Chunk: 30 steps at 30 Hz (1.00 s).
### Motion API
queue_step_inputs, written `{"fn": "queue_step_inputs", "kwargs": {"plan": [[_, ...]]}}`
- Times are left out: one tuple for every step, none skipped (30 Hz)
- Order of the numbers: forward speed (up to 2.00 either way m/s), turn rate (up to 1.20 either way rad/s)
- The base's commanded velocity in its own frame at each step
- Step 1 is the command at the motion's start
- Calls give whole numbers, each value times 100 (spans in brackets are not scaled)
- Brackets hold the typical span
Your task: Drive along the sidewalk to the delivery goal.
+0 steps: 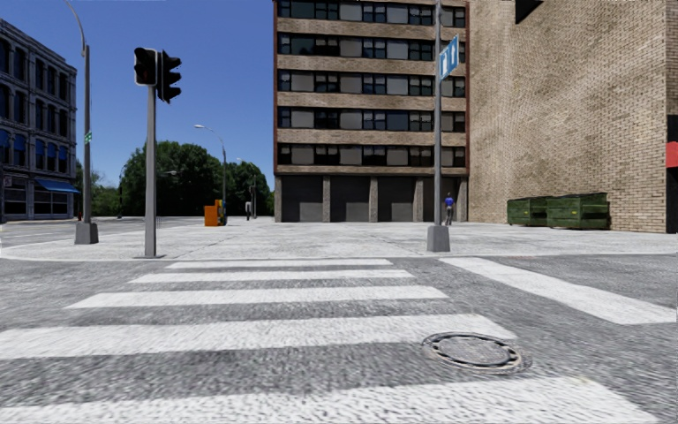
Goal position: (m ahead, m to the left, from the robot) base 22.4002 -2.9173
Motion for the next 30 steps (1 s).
{"fn": "queue_step_inputs", "kwargs": {"plan": [[200, 0], [200, 0], [200, 0], [200, 0], [200, 0], [200, 0], [200, 0], [200, 0], [200, 0], [200, 0], [200, 0], [200, 0], [200, 0], [200, 0], [200, 0], [200, 0], [200, 0], [200, 0], [200, 0], [200, 0], [200, 0], [200, 0], [200, 0], [200, 0], [200, 0], [200, 0], [200, 0], [200, 0], [200, 0], [200, 0]]}}
